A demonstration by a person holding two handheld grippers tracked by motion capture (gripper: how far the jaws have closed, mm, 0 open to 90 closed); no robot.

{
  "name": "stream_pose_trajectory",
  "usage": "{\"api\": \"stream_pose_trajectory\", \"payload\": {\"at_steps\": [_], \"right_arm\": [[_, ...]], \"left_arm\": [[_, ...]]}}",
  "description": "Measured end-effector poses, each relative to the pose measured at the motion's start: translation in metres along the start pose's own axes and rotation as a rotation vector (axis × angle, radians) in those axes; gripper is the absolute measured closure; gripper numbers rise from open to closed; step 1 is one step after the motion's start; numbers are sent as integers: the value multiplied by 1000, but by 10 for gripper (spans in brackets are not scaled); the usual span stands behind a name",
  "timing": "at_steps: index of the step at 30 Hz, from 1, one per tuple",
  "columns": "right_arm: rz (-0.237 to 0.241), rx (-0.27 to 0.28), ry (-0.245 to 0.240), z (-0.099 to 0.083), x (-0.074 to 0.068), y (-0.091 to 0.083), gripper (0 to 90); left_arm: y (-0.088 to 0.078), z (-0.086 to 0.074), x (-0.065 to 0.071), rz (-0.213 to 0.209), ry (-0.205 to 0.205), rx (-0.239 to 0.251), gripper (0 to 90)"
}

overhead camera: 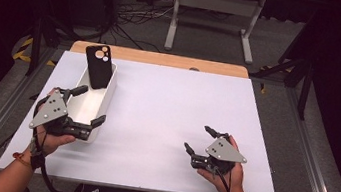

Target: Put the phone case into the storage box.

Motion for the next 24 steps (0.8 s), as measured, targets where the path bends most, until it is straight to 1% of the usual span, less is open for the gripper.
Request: {"api": "stream_pose_trajectory", "payload": {"at_steps": [1, 4, 7, 8, 9, 11, 12, 16, 17, 21, 23, 24], "right_arm": [[-1, 1, -2, 0, 0, 0, 199], [1, 3, -1, 0, 1, -1, 199], [1, 4, 2, 1, 1, -1, 198], [3, 3, -1, 0, 1, -1, 198], [0, -1, -7, 0, 1, -1, 198], [3, -1, -10, -1, 1, -1, 198], [4, -1, -10, -1, 1, -2, 197], [8, 2, -7, 0, 0, -3, 197], [6, 3, -8, 0, -1, -4, 197], [17, 4, 6, 0, -3, -7, 196], [17, 3, 1, 0, -4, -7, 195], [19, 2, -2, 0, -5, -8, 195]], "left_arm": [[1, 0, 3, -1, 12, -5, 33], [2, 0, 6, -6, 12, 2, 34], [3, -1, 8, -18, 16, -9, 38], [4, -2, 10, -26, 14, -19, 41], [4, -2, 10, -26, 14, -19, 41], [5, -3, 14, -28, 25, -26, 43], [5, -3, 15, -31, 28, -19, 43], [6, -3, 17, -38, 28, -21, 42], [6, -3, 19, -40, 34, -20, 42], [7, -6, 21, -52, 13, -14, 44], [8, -7, 24, -58, 26, -19, 44], [8, -8, 26, -58, 24, -16, 44]]}}
Point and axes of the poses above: each handheld gripper's, and its own axes: y roughly forward along the jaws, z roughly out of its top, x roughly to its right, the point moved 1 cm from there along y, roughly forward along the jaws, and after that the axes turned 13 degrees about y, right-handed, at the moved point
